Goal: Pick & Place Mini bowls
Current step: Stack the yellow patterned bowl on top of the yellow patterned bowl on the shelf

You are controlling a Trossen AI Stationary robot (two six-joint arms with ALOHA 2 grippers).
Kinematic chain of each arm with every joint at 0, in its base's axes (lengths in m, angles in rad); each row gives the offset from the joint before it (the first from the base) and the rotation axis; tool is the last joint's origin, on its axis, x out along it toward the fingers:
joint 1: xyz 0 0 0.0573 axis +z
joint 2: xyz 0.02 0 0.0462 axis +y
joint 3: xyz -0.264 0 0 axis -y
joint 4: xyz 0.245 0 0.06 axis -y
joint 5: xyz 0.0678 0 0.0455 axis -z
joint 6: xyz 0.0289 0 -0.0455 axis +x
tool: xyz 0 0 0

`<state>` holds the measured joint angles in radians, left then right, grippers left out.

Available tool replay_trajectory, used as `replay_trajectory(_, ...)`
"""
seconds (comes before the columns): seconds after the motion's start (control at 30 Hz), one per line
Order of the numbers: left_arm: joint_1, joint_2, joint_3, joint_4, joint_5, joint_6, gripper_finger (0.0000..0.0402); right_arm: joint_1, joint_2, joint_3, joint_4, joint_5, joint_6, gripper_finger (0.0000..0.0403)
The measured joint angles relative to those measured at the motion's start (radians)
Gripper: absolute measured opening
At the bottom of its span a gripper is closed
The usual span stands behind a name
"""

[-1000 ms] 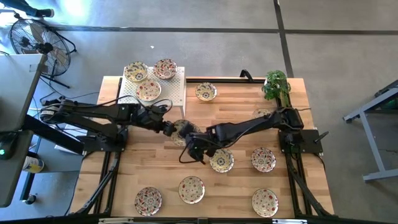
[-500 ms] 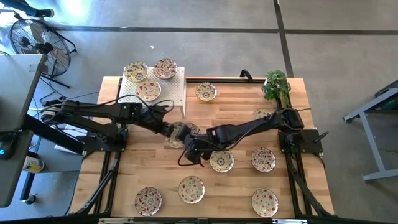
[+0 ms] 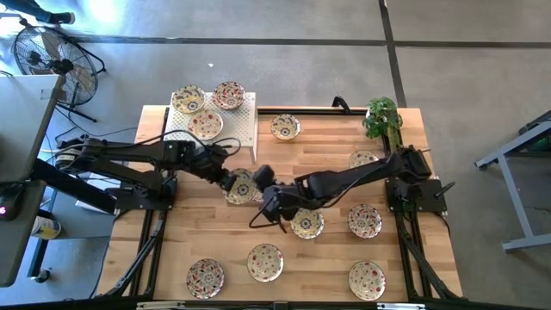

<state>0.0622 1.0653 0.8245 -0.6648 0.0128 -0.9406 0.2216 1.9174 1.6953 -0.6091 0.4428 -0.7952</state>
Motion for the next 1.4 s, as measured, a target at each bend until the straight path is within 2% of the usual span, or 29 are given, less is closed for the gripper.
replay_trajectory(0.17,0.024,-0.01,0.12,-0.08,-0.006,0.115,0.0006,-0.018,-0.132,-0.093,-0.107,-0.002,0.176,0.0161)
replay_trajectory(0.3,0.025,-0.003,0.316,-0.263,-0.085,0.232,0.0006,-0.019,-0.287,-0.262,-0.066,-0.031,0.277,0.0127)
replay_trajectory(0.4,0.073,0.035,0.489,-0.418,-0.145,0.282,0.0006,-0.023,-0.399,-0.41,0.021,-0.079,0.341,0.0094)
replay_trajectory(0.6,0.31,0.086,0.767,-0.652,-0.18,0.392,0.0006,-0.035,-0.556,-0.651,0.238,-0.12,0.369,0.0031)
replay_trajectory(0.73,0.526,0.158,0.886,-0.709,-0.147,0.476,0.0006,-0.05,-0.608,-0.74,0.315,-0.153,0.369,0.0004)
replay_trajectory(0.9,0.792,0.263,0.953,-0.749,-0.02,0.573,0.0006,-0.07,-0.631,-0.795,0.351,-0.164,0.369,0.001)
replay_trajectory(1.03,0.947,0.35,0.951,-0.758,0.047,0.623,0.0009,-0.078,-0.631,-0.803,0.352,-0.165,0.369,0.0008)
replay_trajectory(1.23,1.094,0.422,0.951,-0.754,0.059,0.65,0.0011,-0.078,-0.631,-0.803,0.349,-0.165,0.366,0.0001)
replay_trajectory(1.4,1.153,0.425,0.951,-0.746,0.058,0.67,0.0012,-0.078,-0.631,-0.803,0.345,-0.165,0.36,0.0004)
